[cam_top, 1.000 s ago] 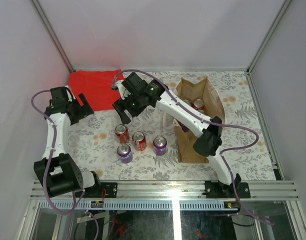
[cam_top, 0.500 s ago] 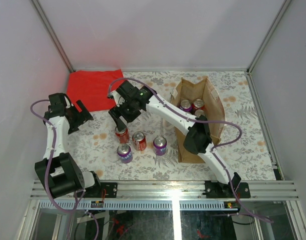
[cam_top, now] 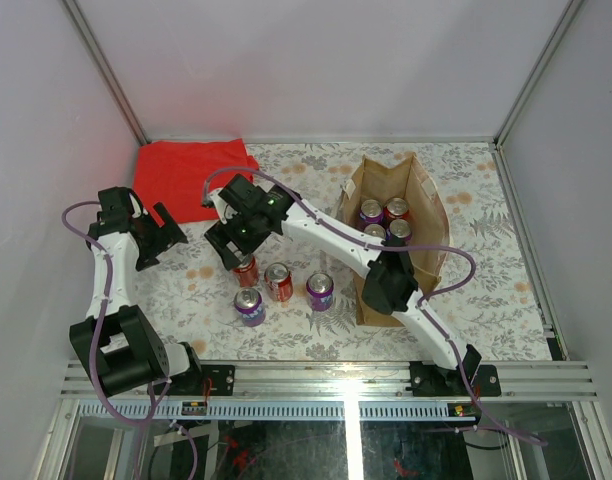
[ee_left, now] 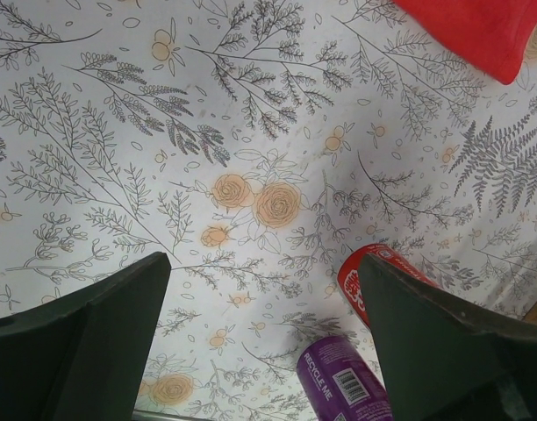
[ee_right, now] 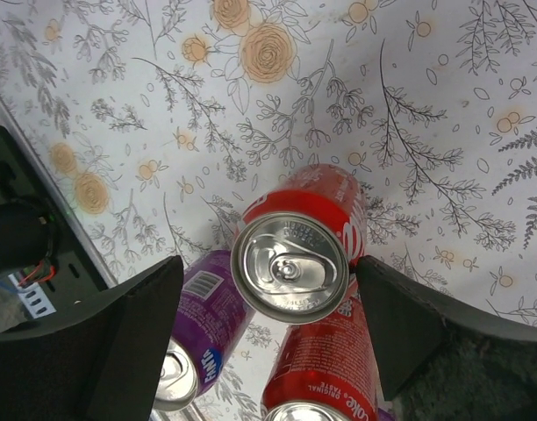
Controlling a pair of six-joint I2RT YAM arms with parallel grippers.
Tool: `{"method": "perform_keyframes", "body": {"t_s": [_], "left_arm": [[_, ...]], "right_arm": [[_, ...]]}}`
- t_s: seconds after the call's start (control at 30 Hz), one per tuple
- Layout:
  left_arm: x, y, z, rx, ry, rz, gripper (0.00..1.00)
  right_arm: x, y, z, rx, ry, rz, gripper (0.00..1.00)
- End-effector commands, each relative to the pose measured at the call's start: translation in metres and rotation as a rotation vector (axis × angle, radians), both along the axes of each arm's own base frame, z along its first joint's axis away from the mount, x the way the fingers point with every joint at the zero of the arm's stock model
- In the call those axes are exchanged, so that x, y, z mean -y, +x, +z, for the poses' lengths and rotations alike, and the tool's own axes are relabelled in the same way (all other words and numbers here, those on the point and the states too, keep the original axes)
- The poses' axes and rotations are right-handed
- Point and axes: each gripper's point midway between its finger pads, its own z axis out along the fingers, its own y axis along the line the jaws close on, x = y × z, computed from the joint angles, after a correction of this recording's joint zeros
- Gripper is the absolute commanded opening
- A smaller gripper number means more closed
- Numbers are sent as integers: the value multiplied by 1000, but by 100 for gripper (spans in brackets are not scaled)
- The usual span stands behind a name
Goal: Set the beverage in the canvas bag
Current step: Pick up the drink from the center of the board.
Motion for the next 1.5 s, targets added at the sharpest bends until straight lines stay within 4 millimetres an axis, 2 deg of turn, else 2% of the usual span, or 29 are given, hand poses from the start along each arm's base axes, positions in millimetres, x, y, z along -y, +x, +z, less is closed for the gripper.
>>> {"method": "perform_keyframes", "body": {"t_s": [0.0, 0.13, 0.33, 0.6, 0.9, 1.23, 1.3, 1.37, 1.4, 1.47], "left_arm": [[1, 1, 6, 14, -16, -8, 88], [2, 1, 7, 19, -15, -10, 88], [4, 0, 5, 17, -26, -13, 88], [5, 1, 4, 18, -34, -16, 88], [5, 1, 1, 15, -40, -13, 88], [6, 1, 0, 15, -43, -10, 87], [6, 1, -1, 13, -46, -10, 87], [6, 1, 0, 13, -47, -12, 87], [6, 1, -1, 12, -46, -11, 87], [6, 2, -1, 12, -48, -11, 87]], "right_arm": [[0, 9, 1, 91, -25, -26, 87], [4, 15, -13, 124, -66, -48, 87], [2, 20, -23, 141, -80, -62, 88], [-10, 9, -21, 86, -18, -32, 89], [-3, 7, -48, 66, -79, -26, 89], [1, 5, -58, 68, -114, -24, 88], [2, 6, -57, 75, -119, -26, 84], [4, 8, -55, 87, -123, -26, 77], [4, 8, -53, 93, -124, -26, 71], [7, 8, -50, 98, -129, -24, 52]]}}
